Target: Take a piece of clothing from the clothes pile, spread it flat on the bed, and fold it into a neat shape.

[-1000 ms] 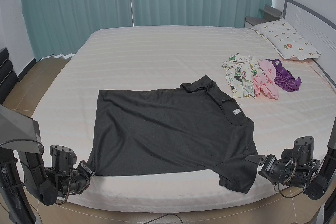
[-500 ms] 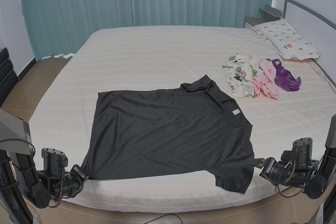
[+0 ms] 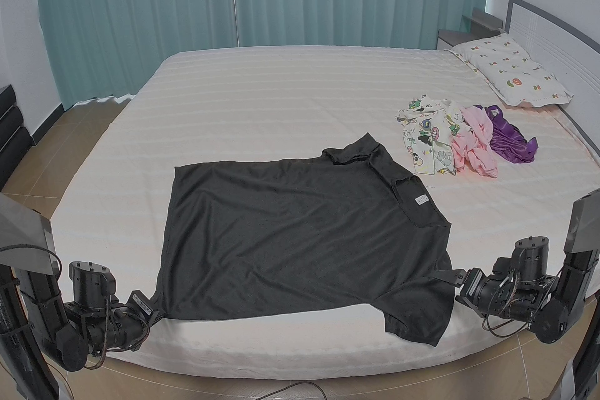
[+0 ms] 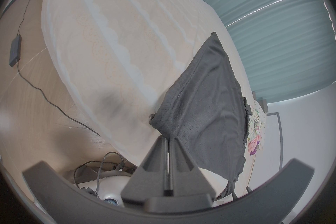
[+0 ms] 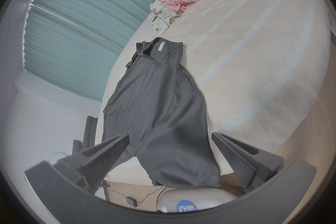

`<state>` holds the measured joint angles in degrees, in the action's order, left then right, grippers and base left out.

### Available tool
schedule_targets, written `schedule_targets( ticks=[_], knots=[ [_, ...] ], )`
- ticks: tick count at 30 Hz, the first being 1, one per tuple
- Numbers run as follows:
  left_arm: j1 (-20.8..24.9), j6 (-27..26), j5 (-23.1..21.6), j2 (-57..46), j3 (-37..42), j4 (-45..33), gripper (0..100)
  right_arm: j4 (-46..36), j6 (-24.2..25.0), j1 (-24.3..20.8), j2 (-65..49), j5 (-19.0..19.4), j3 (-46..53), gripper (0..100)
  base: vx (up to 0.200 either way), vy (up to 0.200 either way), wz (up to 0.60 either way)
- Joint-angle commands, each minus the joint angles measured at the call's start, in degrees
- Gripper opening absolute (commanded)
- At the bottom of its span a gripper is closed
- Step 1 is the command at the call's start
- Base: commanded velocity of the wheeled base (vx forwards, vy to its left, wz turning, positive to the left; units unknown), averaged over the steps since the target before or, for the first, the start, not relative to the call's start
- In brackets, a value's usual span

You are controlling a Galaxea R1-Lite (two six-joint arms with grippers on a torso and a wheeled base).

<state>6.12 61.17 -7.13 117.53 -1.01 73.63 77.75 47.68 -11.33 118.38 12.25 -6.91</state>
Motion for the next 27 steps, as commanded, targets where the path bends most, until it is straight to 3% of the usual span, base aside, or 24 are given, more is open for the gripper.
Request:
schedule_targets(
  ticks=[1, 8, 9, 20, 27],
  knots=[
    [-2.16, 0.0, -1.13, 0.42, 0.75, 0.99, 0, -0.32, -1.27, 0.95, 4.4, 0.4, -3.72, 100, 0.0, 0.0, 0.0],
    [-3.31, 0.0, -2.54, 0.07, 0.84, 0.99, 0, -0.23, -2.33, 2.18, 7.56, 0.32, -8.29, 100, 0.0, 0.0, 0.0],
    [-3.31, 0.0, -2.54, 0.07, 0.84, 0.99, 0, -0.23, -2.59, 2.71, 7.56, 0.32, -8.91, 0, 0.0, 0.0, 0.0],
    [-3.31, 0.09, -2.98, 0.16, 0.66, 0.99, 0, 0.03, -9.88, 3.94, 7.65, 2.34, -15.94, 0, 0.0, 0.0, 0.0],
    [-3.22, 0.09, -3.06, 0.33, 0.57, 0.99, 0, 0.03, -10.85, 3.77, 9.06, 3.57, -19.46, 0, 0.0, 0.0, 0.0]
  ],
)
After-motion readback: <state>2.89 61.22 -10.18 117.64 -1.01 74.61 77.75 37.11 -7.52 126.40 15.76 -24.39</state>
